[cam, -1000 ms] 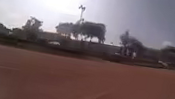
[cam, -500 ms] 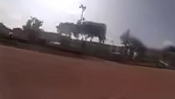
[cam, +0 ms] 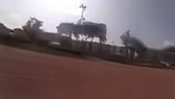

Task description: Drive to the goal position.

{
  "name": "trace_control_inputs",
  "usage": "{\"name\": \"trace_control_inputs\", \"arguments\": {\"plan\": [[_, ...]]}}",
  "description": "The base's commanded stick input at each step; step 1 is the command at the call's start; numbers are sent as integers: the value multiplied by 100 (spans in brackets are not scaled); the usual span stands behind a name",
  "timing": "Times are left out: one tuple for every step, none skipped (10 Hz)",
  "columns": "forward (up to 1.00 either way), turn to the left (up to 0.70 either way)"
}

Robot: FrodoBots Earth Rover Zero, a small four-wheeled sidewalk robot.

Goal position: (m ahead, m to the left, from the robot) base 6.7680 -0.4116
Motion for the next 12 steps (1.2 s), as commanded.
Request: {"name": "trace_control_inputs", "arguments": {"plan": [[70,0],[70,0],[70,0],[70,0],[70,0],[70,0],[70,0],[70,0],[70,0],[70,0],[70,0],[70,0]]}}
